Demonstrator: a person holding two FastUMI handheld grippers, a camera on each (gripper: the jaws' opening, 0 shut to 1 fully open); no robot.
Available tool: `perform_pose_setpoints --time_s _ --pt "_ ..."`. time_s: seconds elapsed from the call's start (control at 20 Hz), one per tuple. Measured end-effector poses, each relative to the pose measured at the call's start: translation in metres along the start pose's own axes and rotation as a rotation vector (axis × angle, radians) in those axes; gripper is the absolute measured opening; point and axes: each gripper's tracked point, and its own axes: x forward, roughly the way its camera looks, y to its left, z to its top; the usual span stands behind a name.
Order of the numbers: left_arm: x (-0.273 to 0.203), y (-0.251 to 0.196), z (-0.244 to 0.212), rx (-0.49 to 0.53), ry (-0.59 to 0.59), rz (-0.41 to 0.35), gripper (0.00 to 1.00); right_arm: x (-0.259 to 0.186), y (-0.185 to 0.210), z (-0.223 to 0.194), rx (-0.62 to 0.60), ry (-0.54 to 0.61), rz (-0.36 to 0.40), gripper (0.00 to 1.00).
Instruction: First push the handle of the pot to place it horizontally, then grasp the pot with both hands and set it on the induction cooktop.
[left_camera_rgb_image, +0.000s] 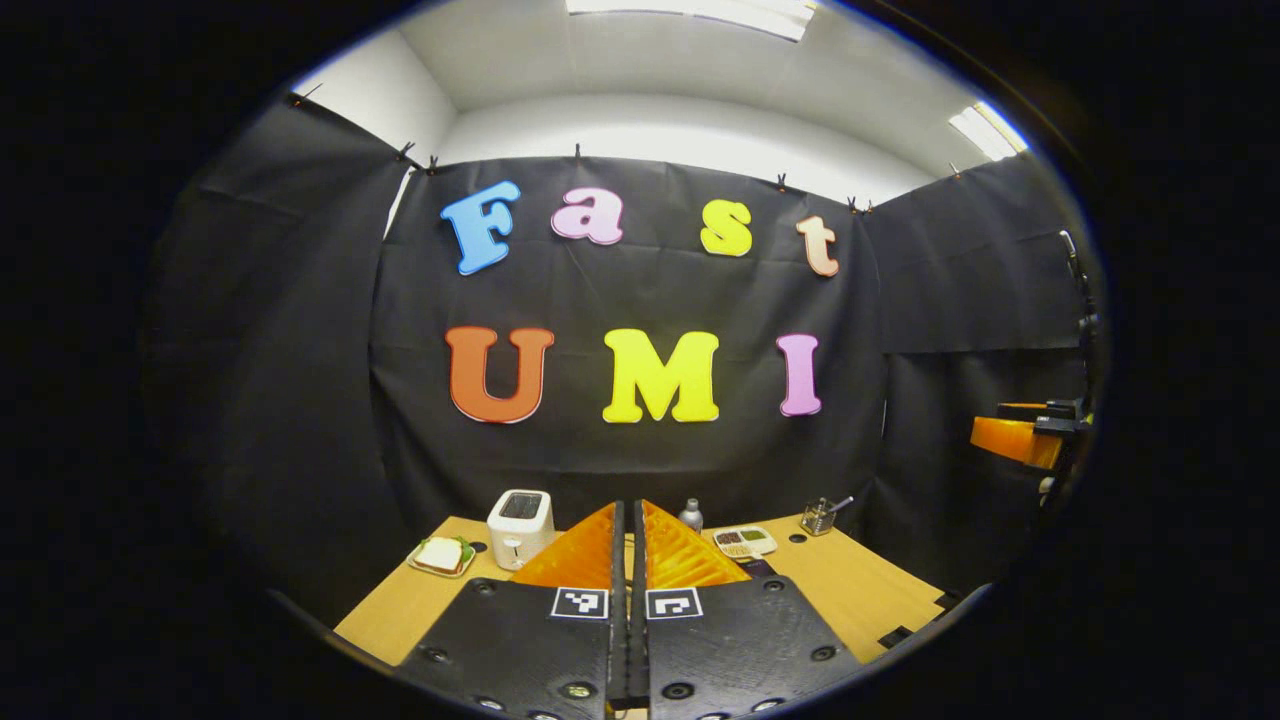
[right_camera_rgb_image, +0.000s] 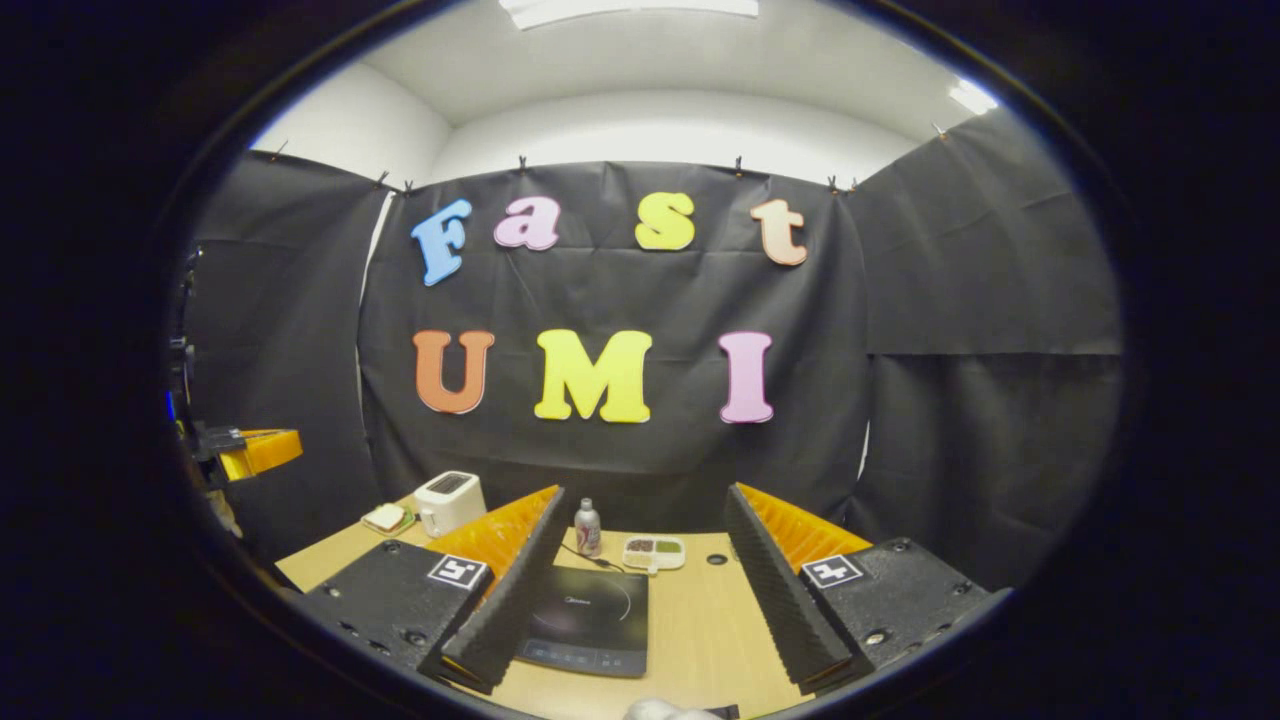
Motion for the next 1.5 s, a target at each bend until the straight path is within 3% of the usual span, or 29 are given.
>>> perform_pose_setpoints --time_s 0.45,0.85,1.2,1.5 --pt "0.021 0.014 -0.164 -0.061 0.43 -0.067 0.0 0.013 -0.001 -0.032 -0.016 0.105 -0.031 0.96" --pt "0.002 0.036 -0.295 -0.059 0.773 -0.086 0.0 0.022 -0.005 -0.071 0.013 0.206 -0.082 0.97" --pt "-0.002 0.062 -0.359 -0.02 0.949 -0.082 0.0 0.025 -0.004 -0.09 0.037 0.247 -0.098 0.99" --pt "0.017 0.084 -0.372 0.03 0.984 -0.059 0.0 0.029 -0.009 -0.102 0.059 0.278 -0.115 1.0"
